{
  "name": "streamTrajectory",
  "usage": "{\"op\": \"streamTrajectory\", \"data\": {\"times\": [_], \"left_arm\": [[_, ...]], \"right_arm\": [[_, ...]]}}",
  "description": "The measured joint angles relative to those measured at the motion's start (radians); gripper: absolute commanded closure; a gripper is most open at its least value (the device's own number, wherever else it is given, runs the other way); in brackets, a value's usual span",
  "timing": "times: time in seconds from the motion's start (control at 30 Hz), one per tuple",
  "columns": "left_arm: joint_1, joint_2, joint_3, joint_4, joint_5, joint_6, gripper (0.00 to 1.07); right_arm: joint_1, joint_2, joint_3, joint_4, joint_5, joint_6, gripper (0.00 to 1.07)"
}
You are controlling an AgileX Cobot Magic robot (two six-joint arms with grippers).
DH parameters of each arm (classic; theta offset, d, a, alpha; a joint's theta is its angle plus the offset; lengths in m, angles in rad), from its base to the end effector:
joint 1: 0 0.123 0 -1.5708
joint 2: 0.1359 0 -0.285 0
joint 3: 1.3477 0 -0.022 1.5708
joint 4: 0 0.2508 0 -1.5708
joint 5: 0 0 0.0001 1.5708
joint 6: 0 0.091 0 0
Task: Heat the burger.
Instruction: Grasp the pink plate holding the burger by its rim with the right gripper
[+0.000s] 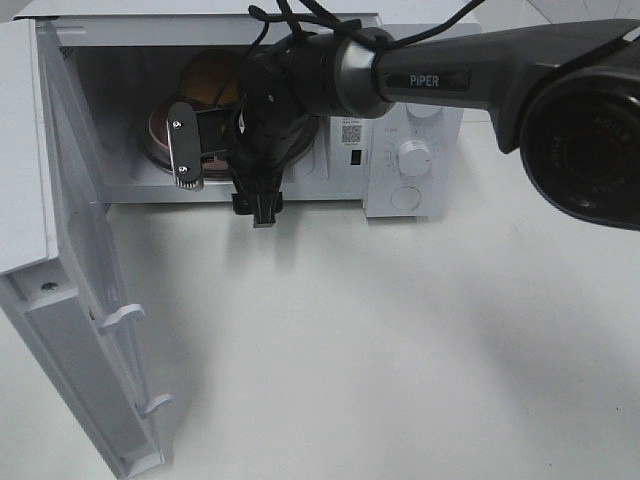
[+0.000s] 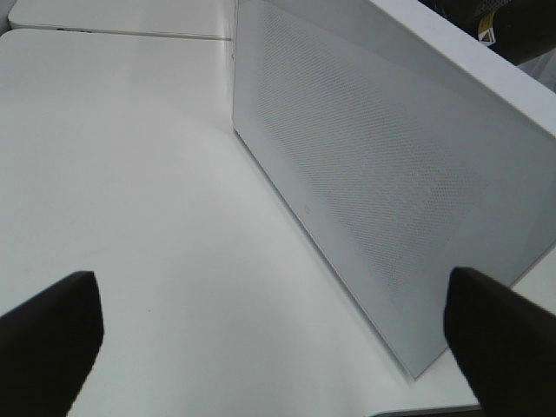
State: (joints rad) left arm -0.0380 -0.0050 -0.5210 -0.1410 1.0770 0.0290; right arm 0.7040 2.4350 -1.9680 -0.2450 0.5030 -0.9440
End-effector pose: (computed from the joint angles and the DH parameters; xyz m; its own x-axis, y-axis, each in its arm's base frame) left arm -0.0097 -0.0109 0.2824 -0.4486 -0.0208 -0.8935 0.1315 0.9873 -0.0891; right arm 0.4178 0.3408 0.1353 0.3037 -0.9364 -0.1757 -0.7681 -0.1315 -0.6267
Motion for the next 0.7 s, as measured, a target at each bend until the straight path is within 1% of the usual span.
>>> {"op": "streamTrajectory", "data": {"times": [0.07, 0.13, 0.17, 0.2, 0.23, 0.3, 0.33, 0.37, 0.4, 0.43, 0.47, 0.5, 0.53, 0.57, 0.6, 0.63, 0.67, 0.7], "left_arm": [[0.0, 0.0, 0.0, 0.0, 0.0, 0.0, 0.07], [0.0, 0.0, 0.0, 0.011, 0.0, 0.0, 0.07], [0.0, 0.0, 0.0, 0.011, 0.0, 0.0, 0.07], [0.0, 0.0, 0.0, 0.013, 0.0, 0.0, 0.07], [0.0, 0.0, 0.0, 0.013, 0.0, 0.0, 0.07], [0.0, 0.0, 0.0, 0.027, 0.0, 0.0, 0.07], [0.0, 0.0, 0.0, 0.027, 0.0, 0.0, 0.07], [0.0, 0.0, 0.0, 0.033, 0.0, 0.0, 0.07], [0.0, 0.0, 0.0, 0.033, 0.0, 0.0, 0.07], [0.0, 0.0, 0.0, 0.038, 0.0, 0.0, 0.07], [0.0, 0.0, 0.0, 0.04, 0.0, 0.0, 0.07], [0.0, 0.0, 0.0, 0.04, 0.0, 0.0, 0.07], [0.0, 0.0, 0.0, 0.044, 0.0, 0.0, 0.07], [0.0, 0.0, 0.0, 0.044, 0.0, 0.0, 0.07], [0.0, 0.0, 0.0, 0.044, 0.0, 0.0, 0.07], [0.0, 0.0, 0.0, 0.044, 0.0, 0.0, 0.07], [0.0, 0.0, 0.0, 0.044, 0.0, 0.0, 0.07], [0.0, 0.0, 0.0, 0.044, 0.0, 0.0, 0.07]], "right_arm": [[0.0, 0.004, -0.002, 0.004, -0.003, 0.0, 0.29], [0.0, 0.014, -0.004, 0.008, -0.009, 0.0, 0.34], [0.0, 0.014, -0.004, 0.008, -0.009, 0.0, 0.34], [0.0, 0.017, -0.004, 0.008, -0.013, 0.0, 0.38], [0.0, 0.017, -0.004, 0.008, -0.013, 0.0, 0.38], [0.0, 0.026, -0.004, 0.009, -0.023, 0.0, 0.46], [0.0, 0.026, -0.004, 0.009, -0.023, 0.0, 0.46], [0.0, 0.031, -0.005, 0.009, -0.03, 0.0, 0.54], [0.0, 0.031, -0.005, 0.009, -0.03, 0.0, 0.54], [0.0, 0.031, -0.008, 0.008, -0.04, 0.0, 0.66], [-0.001, 0.031, -0.008, 0.008, -0.048, 0.0, 0.71], [-0.001, 0.031, -0.008, 0.008, -0.048, 0.0, 0.71], [-0.001, 0.031, -0.008, 0.006, -0.057, 0.0, 0.86], [-0.001, 0.031, -0.013, 0.004, -0.06, 0.0, 0.93], [-0.001, 0.031, -0.013, 0.004, -0.06, 0.0, 0.93], [-0.001, 0.031, -0.015, 0.006, -0.055, 0.0, 1.04], [0.0, 0.029, -0.016, 0.007, -0.048, -0.003, 1.07], [0.0, 0.029, -0.016, 0.007, -0.048, -0.003, 1.07]]}}
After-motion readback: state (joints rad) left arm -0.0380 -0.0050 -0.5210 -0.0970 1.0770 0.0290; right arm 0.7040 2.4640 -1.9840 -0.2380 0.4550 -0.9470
